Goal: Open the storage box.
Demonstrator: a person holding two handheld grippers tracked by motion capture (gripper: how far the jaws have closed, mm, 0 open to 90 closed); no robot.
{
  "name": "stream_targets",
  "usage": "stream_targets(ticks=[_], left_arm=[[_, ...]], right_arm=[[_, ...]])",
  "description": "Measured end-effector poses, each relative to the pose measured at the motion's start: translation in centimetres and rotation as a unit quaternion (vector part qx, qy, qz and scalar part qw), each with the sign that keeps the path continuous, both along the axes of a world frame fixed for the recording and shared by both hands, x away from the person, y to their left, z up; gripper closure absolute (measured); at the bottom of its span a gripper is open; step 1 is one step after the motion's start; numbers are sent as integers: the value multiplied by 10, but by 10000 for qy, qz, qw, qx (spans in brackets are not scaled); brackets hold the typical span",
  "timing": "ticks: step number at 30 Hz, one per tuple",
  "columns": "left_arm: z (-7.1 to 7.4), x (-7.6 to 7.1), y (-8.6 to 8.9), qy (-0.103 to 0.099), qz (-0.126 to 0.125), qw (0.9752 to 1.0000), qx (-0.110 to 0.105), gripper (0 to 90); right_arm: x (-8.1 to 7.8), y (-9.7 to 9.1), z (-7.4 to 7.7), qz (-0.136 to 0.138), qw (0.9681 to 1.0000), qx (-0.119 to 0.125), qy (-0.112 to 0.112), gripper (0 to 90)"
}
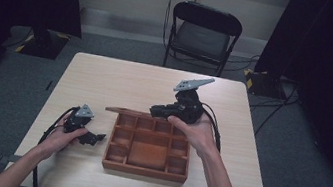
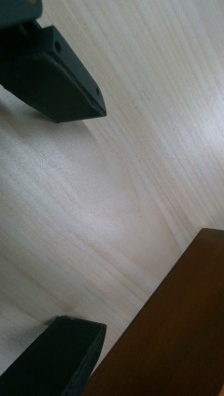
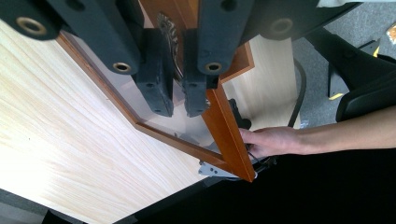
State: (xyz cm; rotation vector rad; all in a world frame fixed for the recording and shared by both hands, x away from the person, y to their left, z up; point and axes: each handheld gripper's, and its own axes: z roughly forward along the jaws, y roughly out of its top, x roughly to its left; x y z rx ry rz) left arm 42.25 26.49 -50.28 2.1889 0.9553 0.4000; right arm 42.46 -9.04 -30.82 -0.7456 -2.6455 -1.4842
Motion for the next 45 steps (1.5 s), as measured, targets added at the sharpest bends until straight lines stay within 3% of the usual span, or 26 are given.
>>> stream_targets(ticks=[27, 45], left_arm=[[0, 0, 0, -1, 2, 10000, 0, 0], [0, 0, 0, -2, 2, 10000, 1, 0]], right_arm=[[12, -1, 7, 17, 10000, 68, -49, 844], [19, -3, 9, 30, 9999, 121, 45, 843]])
